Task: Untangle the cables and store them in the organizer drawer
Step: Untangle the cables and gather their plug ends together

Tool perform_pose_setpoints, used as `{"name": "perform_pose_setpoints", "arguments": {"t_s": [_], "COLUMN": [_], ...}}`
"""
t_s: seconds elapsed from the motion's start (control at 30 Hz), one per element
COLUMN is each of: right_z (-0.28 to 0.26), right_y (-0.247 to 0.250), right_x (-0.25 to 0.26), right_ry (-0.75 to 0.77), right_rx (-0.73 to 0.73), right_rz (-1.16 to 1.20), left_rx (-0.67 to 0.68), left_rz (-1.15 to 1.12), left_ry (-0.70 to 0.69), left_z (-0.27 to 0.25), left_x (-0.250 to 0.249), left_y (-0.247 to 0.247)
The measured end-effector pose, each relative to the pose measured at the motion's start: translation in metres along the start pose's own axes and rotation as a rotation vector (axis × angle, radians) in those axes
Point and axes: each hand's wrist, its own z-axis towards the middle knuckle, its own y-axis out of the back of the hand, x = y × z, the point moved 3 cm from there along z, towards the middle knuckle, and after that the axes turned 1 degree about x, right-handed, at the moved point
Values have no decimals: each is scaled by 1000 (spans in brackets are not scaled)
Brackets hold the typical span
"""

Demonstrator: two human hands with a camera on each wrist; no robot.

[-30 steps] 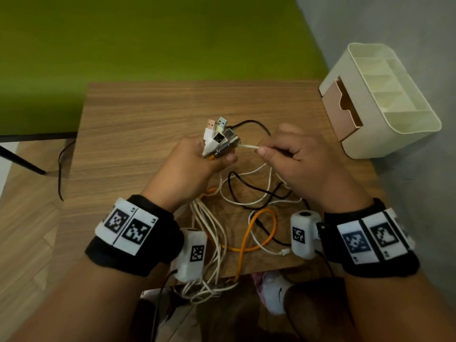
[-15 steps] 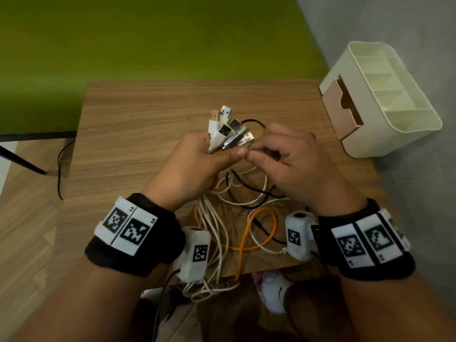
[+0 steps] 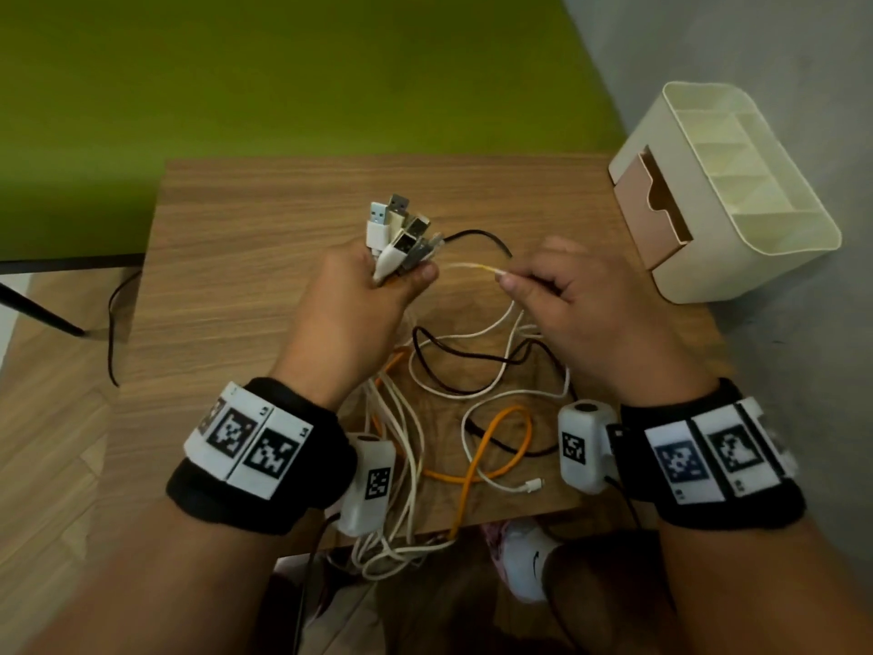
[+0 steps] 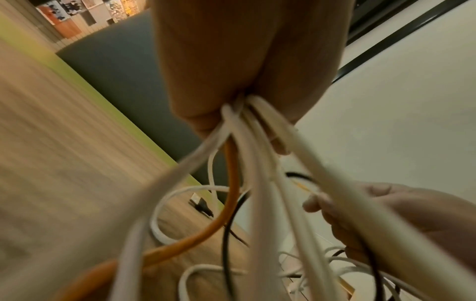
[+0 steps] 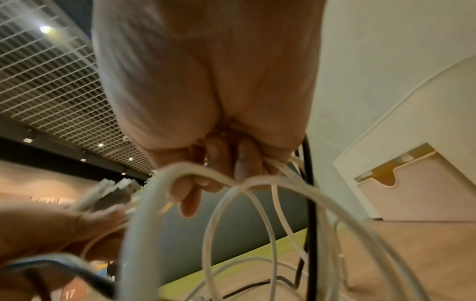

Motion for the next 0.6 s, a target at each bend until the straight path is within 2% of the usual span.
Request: {"name": "perform_pose_setpoints", "arguments": {"t_s": [0.1, 0.27, 0.4, 0.5, 0.6], "right_z": [-1, -1, 1, 2, 1], "right_y": [-8, -16, -12, -8, -7], "right_x": [0, -1, 14, 30, 34], "right_ry": [16, 8, 114, 189, 192], "right_rx": [29, 2, -86, -135, -128], "right_rz": [-67, -203, -59, 15, 55], "left_rx": [-83, -114, 5, 128, 109], "left_rz": [44, -53, -88, 20, 55], "left_ry": [-55, -136, -165, -218, -229], "left_z": [-2, -9, -9, -10, -9], "left_x": [-4, -11, -11, -14, -15], "left_y": [2, 3, -7, -14, -10]}}
